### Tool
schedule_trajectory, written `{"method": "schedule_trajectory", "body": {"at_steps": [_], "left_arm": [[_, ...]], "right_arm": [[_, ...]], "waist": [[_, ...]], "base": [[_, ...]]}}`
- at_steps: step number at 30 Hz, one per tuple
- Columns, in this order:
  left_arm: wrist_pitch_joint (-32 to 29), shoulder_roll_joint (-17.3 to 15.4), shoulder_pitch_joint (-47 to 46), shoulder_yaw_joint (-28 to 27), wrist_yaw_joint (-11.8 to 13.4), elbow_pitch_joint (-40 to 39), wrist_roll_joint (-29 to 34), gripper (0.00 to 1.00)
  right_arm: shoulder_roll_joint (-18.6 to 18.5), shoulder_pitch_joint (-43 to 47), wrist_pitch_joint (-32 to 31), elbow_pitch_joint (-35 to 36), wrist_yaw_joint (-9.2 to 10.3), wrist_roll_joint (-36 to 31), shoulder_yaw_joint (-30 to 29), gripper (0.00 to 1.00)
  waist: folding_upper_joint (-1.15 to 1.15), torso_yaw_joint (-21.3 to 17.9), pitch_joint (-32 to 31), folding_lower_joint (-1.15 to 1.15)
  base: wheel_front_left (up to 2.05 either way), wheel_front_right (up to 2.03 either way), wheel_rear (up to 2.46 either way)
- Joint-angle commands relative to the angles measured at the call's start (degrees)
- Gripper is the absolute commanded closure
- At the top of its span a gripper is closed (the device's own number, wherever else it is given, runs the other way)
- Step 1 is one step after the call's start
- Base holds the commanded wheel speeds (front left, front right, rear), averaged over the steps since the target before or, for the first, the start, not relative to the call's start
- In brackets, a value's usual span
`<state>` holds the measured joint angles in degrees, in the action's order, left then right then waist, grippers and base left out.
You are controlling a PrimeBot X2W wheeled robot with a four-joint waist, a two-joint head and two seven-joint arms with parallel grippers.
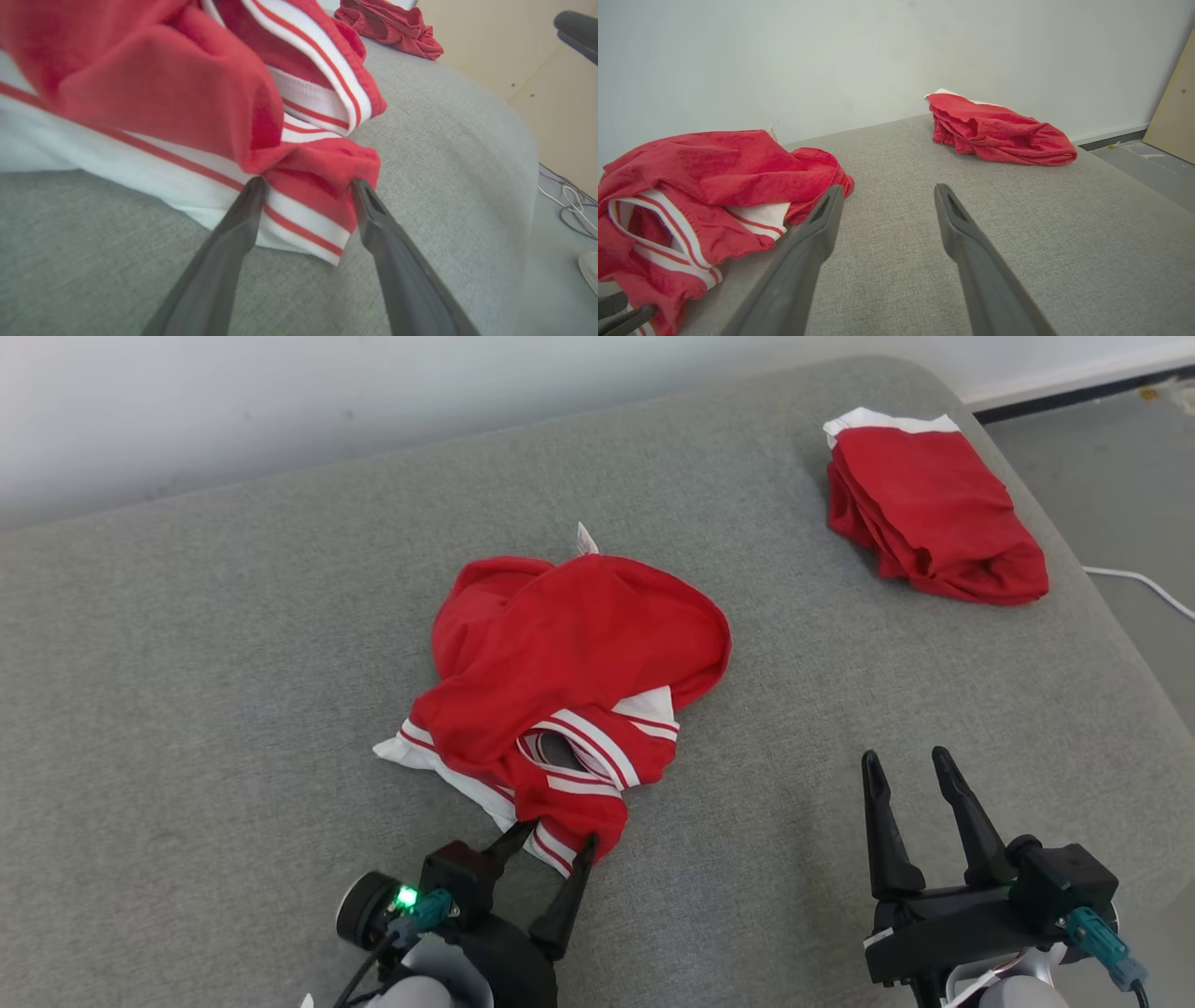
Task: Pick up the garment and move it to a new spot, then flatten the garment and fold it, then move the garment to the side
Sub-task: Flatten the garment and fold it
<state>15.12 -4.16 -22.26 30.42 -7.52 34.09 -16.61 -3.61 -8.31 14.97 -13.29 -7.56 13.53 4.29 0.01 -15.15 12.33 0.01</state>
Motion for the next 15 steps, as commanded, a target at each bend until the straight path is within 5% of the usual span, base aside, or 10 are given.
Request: {"method": "schedule_trajectory", "body": {"at_steps": [1,2,15], "left_arm": [[0.01,0.23,-1.42,0.19,0.11,0.46,-0.66,0.9],[0.01,0.37,-1.72,0.22,0.11,0.71,-1.08,1.0],[0.01,-3.82,-0.37,-5.76,0.9,-9.02,-0.95,1.0]], "right_arm": [[0.21,-0.59,0.25,0.27,0.16,-0.1,-0.36,0.0],[0.24,-0.53,0.25,0.36,0.16,-0.17,-0.59,0.0],[0.47,1.19,0.26,0.12,0.16,-0.13,-1.53,0.0]], "waist": [[-0.01,-0.78,0.96,-0.01],[-0.01,-0.67,0.98,-0.01],[-0.01,6.2,-2.37,-0.01]], "base": [[0.0,0.0,0.0],[0.0,0.0,0.0],[0.0,0.0,0.0]]}}
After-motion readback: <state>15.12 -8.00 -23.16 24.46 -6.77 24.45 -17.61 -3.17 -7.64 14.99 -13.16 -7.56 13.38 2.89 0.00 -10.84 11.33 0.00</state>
